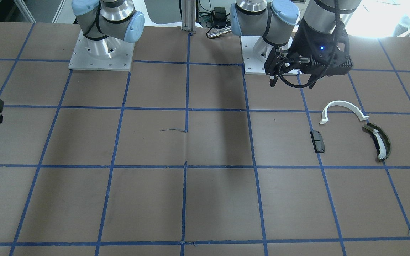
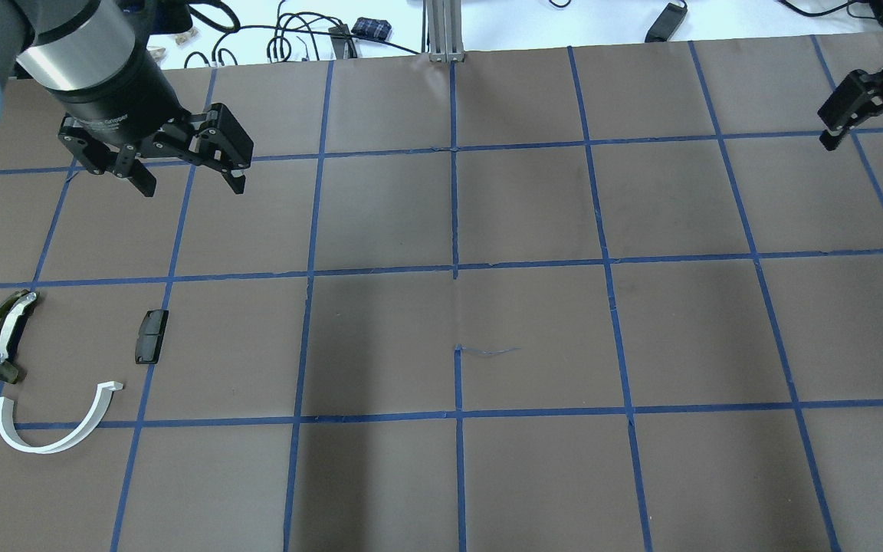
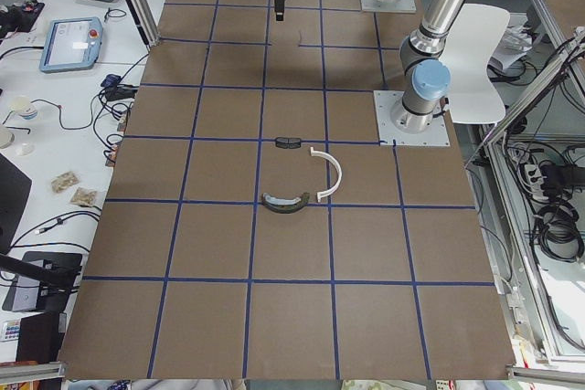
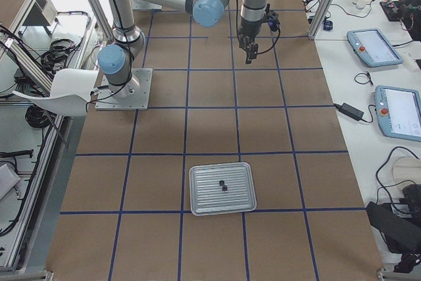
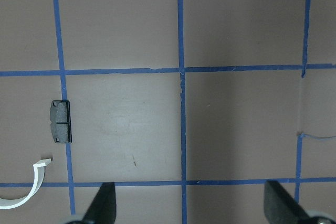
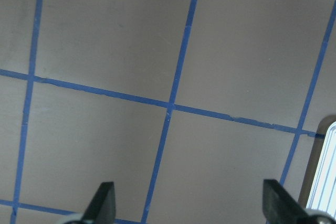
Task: Place bearing gear from tray to pile
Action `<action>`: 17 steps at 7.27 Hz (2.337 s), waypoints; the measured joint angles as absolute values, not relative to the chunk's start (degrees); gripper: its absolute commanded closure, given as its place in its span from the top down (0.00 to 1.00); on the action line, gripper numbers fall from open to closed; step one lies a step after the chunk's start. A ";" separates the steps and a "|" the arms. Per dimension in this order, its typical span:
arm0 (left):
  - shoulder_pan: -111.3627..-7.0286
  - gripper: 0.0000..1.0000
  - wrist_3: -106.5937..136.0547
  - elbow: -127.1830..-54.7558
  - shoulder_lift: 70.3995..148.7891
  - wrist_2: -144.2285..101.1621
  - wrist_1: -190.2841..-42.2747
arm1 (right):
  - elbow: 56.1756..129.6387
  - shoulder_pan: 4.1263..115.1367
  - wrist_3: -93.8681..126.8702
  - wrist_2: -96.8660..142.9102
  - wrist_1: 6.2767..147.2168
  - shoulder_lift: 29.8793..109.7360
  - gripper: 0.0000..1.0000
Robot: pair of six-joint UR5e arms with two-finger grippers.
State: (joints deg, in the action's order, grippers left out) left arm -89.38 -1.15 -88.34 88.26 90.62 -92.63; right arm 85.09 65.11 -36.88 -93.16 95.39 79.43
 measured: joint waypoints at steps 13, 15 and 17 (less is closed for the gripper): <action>-89.47 1.00 -1.14 -88.90 88.06 90.61 -92.54 | 85.95 35.11 -133.94 -91.04 120.66 53.49 0.93; -89.47 1.00 -1.14 -88.89 88.07 90.61 -92.55 | 87.11 34.96 -135.04 -91.20 121.18 53.23 0.79; -89.47 1.00 -1.14 -88.82 88.05 90.61 -92.55 | 87.55 34.58 -134.34 -91.58 122.15 53.17 0.49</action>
